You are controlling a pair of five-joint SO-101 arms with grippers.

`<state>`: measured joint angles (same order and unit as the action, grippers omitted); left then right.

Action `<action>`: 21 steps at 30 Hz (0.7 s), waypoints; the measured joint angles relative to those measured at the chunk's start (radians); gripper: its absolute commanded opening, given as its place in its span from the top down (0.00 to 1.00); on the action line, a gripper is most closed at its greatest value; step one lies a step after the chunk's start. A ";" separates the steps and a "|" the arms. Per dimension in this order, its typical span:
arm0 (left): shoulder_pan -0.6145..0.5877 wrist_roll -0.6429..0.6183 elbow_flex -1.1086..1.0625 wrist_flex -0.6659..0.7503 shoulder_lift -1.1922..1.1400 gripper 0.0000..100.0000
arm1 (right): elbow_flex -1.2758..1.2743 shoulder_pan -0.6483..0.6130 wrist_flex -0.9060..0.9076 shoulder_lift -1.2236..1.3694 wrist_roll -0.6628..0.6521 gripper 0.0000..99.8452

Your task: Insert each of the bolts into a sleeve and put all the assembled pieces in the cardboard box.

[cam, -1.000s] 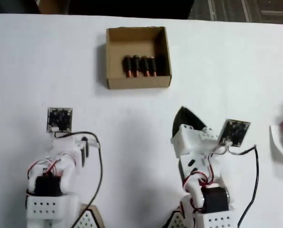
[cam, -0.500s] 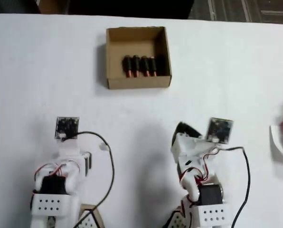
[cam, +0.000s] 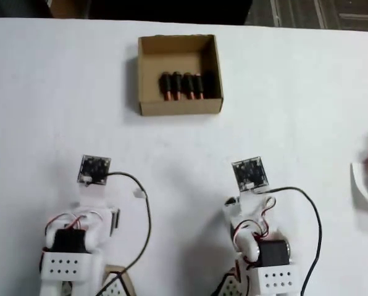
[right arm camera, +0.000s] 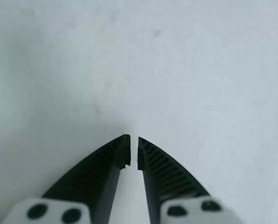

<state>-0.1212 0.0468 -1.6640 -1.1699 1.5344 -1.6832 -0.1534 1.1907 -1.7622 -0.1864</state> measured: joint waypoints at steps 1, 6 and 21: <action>0.000 0.000 0.000 0.000 0.000 0.85 | 0.000 0.000 0.017 0.000 0.005 0.98; 0.000 -0.008 0.000 0.000 0.000 0.86 | 0.000 0.029 0.058 0.000 0.012 0.98; 0.000 -0.008 0.000 0.000 0.000 0.86 | 0.000 0.084 0.060 0.000 0.012 0.98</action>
